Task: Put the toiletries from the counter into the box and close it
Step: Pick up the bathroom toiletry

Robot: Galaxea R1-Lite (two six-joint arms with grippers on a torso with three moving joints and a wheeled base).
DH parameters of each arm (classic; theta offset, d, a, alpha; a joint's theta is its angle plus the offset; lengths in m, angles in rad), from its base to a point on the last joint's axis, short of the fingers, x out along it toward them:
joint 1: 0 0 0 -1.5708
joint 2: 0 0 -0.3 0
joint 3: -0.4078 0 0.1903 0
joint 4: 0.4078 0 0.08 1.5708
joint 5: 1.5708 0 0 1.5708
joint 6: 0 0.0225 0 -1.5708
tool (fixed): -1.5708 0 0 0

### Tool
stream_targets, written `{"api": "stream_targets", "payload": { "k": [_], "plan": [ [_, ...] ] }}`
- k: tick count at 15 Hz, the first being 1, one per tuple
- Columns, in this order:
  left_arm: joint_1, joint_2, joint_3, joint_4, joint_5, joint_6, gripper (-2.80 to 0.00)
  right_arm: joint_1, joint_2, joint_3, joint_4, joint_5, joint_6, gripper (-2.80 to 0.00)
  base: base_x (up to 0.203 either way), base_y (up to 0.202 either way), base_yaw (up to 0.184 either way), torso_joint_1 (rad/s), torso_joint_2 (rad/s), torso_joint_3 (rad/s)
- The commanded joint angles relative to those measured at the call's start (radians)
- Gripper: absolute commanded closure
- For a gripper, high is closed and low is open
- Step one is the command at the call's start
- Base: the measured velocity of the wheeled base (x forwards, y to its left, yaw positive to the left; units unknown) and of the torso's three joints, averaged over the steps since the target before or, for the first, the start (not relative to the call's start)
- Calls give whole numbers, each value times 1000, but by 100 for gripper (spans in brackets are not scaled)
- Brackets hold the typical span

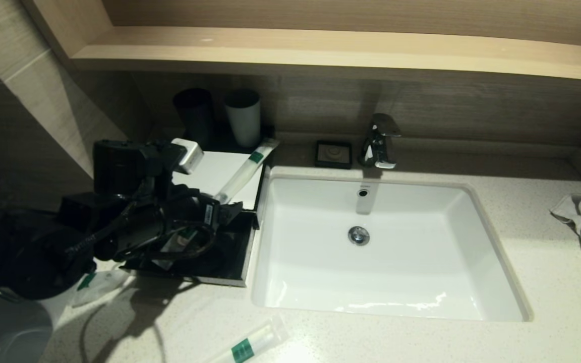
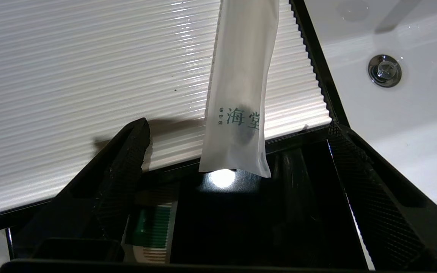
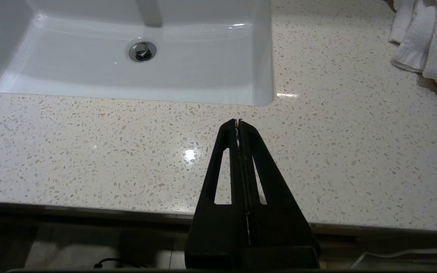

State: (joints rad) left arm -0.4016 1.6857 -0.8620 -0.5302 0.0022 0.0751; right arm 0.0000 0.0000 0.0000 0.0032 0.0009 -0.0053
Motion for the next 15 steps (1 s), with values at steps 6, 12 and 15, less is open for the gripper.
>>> {"api": "stream_targets", "payload": {
  "k": [6,12,15],
  "plan": [
    [-3,38,30,-111,1,25,-280,0,0,0,0,1,-1,0,0,0,0,0,0,0],
    [-5,42,32,-113,-1,26,-280,0,0,0,0,1,-1,0,0,0,0,0,0,0],
    [-3,42,34,-113,-1,27,-280,0,0,0,0,1,-1,0,0,0,0,0,0,0]
  ]
}}
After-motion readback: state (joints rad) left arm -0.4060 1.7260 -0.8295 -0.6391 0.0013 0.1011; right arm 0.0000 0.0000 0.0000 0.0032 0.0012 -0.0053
